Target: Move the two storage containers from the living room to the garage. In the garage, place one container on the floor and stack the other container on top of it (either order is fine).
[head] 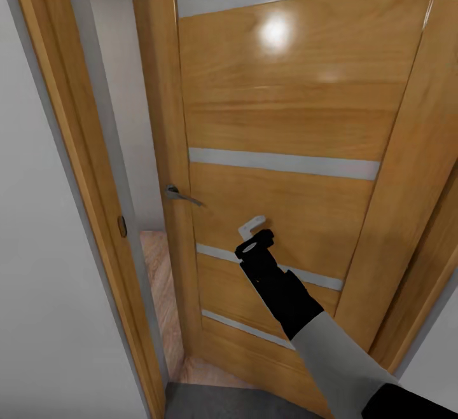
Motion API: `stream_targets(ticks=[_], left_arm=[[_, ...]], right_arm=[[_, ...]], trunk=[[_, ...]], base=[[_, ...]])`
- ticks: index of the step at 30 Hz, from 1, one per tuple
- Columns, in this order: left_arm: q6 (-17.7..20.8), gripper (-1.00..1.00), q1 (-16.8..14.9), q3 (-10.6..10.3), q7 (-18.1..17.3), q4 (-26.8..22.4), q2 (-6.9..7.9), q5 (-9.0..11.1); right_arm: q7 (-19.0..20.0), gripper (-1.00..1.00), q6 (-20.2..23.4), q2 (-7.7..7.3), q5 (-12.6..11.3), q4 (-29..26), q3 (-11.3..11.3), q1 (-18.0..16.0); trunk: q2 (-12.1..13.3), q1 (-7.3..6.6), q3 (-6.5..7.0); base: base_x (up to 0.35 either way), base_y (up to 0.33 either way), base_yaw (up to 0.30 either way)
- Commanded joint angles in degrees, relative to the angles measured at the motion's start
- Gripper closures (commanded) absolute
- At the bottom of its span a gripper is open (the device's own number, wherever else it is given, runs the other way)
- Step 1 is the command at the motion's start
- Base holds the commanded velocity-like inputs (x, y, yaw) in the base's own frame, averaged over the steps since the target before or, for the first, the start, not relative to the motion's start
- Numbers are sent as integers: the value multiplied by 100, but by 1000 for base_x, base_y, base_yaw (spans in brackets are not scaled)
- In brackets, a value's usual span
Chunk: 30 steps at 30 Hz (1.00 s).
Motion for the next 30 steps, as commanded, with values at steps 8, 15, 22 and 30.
stream_targets(ticks=[8, 15, 22, 30], left_arm=[[-13, -100, -1, 0, -5, -1, 0, 33], [-13, -100, -1, 1, -5, -1, 0, 32], [-13, -100, -1, 0, -5, -1, 0, 28], [-13, -100, -1, 0, -5, -1, 0, 32]], right_arm=[[-32, -100, -151, 0, -10, 415, 16, -141], [31, -100, 40, 0, -3, -426, 19, -145], [48, -100, 411, 0, -9, -1097, 594, -145], [69, -100, 342, 0, -47, -727, 708, -147]], trunk=[[-3, 0, -6], [-3, 0, -6], [-3, 0, -6], [-3, 0, -6]], base=[[0, 0, 0], [0, 0, 0], [0, 0, 0], [0, 0, 0]])
